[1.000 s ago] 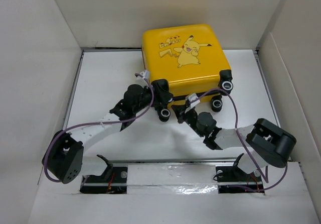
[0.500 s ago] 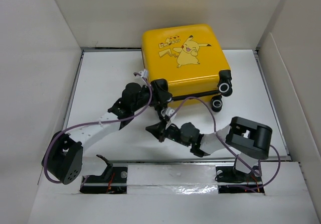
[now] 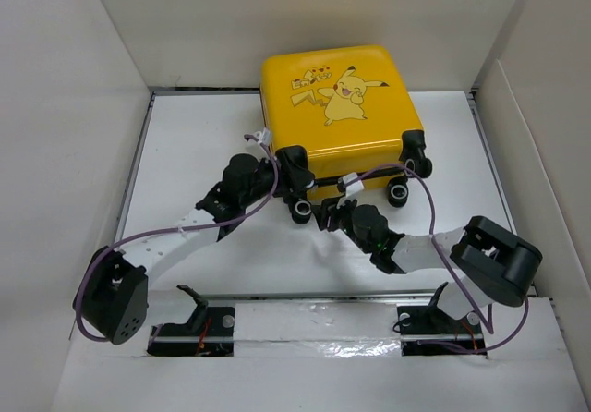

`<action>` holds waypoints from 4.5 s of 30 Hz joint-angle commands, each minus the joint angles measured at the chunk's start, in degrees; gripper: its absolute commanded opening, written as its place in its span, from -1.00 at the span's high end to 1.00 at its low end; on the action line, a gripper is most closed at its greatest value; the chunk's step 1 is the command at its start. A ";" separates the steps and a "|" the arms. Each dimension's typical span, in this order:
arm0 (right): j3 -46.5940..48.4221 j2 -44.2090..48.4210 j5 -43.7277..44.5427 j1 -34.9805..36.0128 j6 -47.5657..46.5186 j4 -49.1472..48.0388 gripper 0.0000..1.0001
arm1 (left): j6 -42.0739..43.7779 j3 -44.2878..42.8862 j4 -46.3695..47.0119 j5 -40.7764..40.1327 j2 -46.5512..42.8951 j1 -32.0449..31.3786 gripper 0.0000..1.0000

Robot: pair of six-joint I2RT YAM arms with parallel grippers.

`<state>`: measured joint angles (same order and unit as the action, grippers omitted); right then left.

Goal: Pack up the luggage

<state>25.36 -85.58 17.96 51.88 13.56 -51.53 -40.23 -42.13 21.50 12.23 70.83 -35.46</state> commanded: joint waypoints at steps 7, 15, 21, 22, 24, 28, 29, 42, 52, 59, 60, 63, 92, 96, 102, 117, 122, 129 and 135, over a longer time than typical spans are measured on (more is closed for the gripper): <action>1.88 -2.75 -4.77 -5.73 -5.65 -7.61 -0.13 | 0.15 -10.69 20.52 11.06 3.17 -5.22 1.00; -1.02 -7.23 -10.30 -12.76 -3.11 -22.28 -0.05 | 0.24 -14.56 20.08 9.83 8.01 -10.76 1.00; -4.00 -4.60 -9.26 -12.77 -3.72 -26.34 0.44 | -2.92 -13.33 23.94 8.87 9.16 -12.09 1.00; -4.18 -3.99 -8.73 -12.77 -3.98 -26.08 0.49 | -3.45 -12.81 24.64 8.60 8.98 -12.09 1.00; -4.71 -2.49 -8.03 -12.77 -4.51 -25.82 0.64 | -3.89 -11.40 25.52 8.17 8.28 -12.09 1.00; -4.62 -0.82 -5.40 -11.98 -5.04 -24.50 1.00 | -4.24 -10.08 26.14 7.90 7.75 -12.09 1.00; -4.54 -0.82 -5.21 -11.19 -5.12 -24.50 1.00 | -4.33 -9.73 26.23 7.99 7.66 -12.09 1.00; 6.71 -20.93 -15.14 10.35 5.23 -46.91 1.00 | -8.37 -12.37 29.66 12.46 6.26 -11.47 1.00; 16.46 -28.40 -19.27 11.40 10.52 -52.18 1.00 | -16.02 -6.39 40.98 11.24 5.64 -10.94 1.00; 7.81 -24.22 -14.81 11.40 6.67 -52.10 0.22 | -16.20 -3.49 41.97 10.10 4.32 -9.71 1.00; 5.33 -23.24 -13.57 11.40 6.13 -52.10 -0.06 | -15.50 -3.14 41.44 9.57 3.45 -9.71 1.00; -3.27 -18.58 -10.58 10.71 5.25 -49.99 -0.28 | -12.60 -1.21 36.61 7.64 2.04 -8.49 1.00; 10.85 14.31 -4.15 -2.31 -12.50 12.52 -0.94 | -12.51 5.92 39.06 14.22 2.47 -1.54 -0.31; 12.07 12.64 -2.41 -2.31 -14.34 9.26 -0.91 | -12.16 6.44 38.80 14.23 2.21 -1.54 -0.31; 12.52 7.89 -5.03 -4.15 -14.36 2.76 -0.47 | -9.96 6.80 35.90 13.61 1.51 -1.54 -0.31; 8.39 9.38 -8.63 -6.17 -11.45 -3.32 0.88 | 2.25 16.09 8.74 -13.77 -16.85 4.00 -0.06; 8.30 9.55 -10.92 -7.32 -10.49 -3.75 0.89 | 10.50 20.42 14.96 -16.09 -15.73 -2.92 0.62; 8.82 11.22 -13.12 -7.84 -10.31 -2.18 0.92 | 15.97 17.97 26.13 -14.87 -2.72 -4.70 0.45; 8.74 11.84 -14.70 -8.99 -9.70 -1.82 0.94 | 18.69 12.69 28.42 -15.48 5.63 -4.70 0.38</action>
<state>33.01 -77.10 1.13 45.08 3.03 -45.63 -24.71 -25.39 42.68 -2.31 75.48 -40.12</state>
